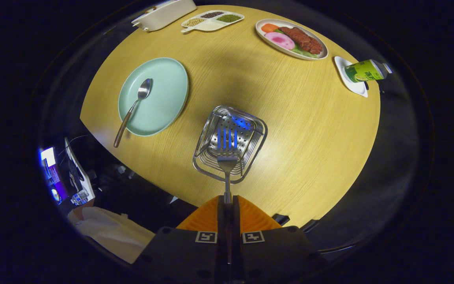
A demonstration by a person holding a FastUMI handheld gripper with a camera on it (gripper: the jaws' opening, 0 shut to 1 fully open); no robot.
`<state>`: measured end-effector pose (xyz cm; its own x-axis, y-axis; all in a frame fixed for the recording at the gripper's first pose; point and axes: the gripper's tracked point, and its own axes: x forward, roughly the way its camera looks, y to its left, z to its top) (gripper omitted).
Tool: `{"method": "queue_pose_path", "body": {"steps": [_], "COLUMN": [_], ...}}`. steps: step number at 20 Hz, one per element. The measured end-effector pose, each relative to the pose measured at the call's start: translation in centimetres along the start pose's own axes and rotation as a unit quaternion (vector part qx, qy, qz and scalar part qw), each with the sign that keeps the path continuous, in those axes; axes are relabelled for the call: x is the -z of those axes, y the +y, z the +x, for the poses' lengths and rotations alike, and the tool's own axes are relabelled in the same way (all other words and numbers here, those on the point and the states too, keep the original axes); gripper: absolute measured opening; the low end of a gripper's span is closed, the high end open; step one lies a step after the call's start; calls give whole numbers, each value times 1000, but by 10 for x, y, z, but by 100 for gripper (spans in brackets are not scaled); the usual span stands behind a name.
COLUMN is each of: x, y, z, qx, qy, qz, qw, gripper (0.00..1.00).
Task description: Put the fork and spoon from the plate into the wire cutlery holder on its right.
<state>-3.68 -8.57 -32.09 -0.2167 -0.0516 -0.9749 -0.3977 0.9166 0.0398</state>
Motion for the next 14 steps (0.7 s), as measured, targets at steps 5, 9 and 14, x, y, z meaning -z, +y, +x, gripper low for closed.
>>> {"method": "queue_pose_path", "body": {"steps": [5, 9, 14], "x": [-14, -19, -23], "y": [-8, -9, -9], "z": [10, 12, 0], "qx": [1, -5, -8], "qy": [24, 24, -3], "qz": [-2, 0, -2], "qw": [1000, 1000, 1000], "gripper": [9, 13, 45]}}
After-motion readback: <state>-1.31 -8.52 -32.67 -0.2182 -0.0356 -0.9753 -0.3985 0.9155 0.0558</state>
